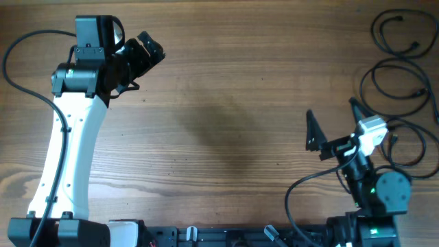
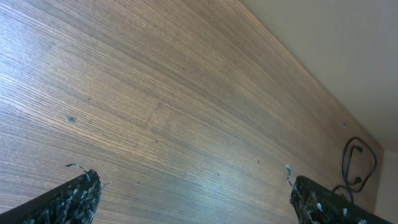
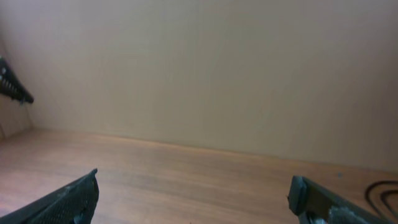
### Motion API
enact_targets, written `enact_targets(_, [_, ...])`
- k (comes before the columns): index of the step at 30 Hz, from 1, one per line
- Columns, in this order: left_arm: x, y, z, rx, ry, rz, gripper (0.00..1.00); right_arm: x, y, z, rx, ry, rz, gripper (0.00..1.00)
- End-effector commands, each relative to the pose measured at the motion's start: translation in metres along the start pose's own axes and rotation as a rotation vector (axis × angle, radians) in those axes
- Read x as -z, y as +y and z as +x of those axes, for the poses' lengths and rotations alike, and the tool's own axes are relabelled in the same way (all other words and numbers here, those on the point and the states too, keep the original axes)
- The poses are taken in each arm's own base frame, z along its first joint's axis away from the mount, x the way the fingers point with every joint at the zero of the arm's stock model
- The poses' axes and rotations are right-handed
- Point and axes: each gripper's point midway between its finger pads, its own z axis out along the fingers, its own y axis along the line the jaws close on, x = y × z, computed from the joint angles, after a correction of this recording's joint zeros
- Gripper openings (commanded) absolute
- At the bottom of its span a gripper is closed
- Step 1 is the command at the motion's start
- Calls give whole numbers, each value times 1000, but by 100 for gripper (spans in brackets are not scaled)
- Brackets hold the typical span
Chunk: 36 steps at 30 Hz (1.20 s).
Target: Untangle cables
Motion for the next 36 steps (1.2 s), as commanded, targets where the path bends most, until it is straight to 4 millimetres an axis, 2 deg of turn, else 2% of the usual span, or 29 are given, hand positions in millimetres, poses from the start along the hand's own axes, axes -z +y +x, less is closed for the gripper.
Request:
enact_targets(1, [-4, 3, -1, -12, 1, -14, 100, 7, -2, 24, 3, -36, 22, 100])
enact_targets(9, [-4, 3, -1, -12, 1, -14, 100, 16, -1, 47, 10, -35, 22, 100])
enact_targets(16, [-4, 3, -1, -12, 1, -14, 100, 20, -2, 78, -37, 26, 23, 100])
enact_targets(19, [-4, 3, -1, -12, 1, -14, 100, 23, 1, 97, -127, 90, 13, 100])
enact_targets(23, [-4, 3, -1, -12, 1, -14, 100, 24, 1, 94, -230, 76, 18, 100])
enact_targets(36, [-4, 3, -1, -12, 2, -14, 100, 24, 1, 95, -235, 81, 18, 100])
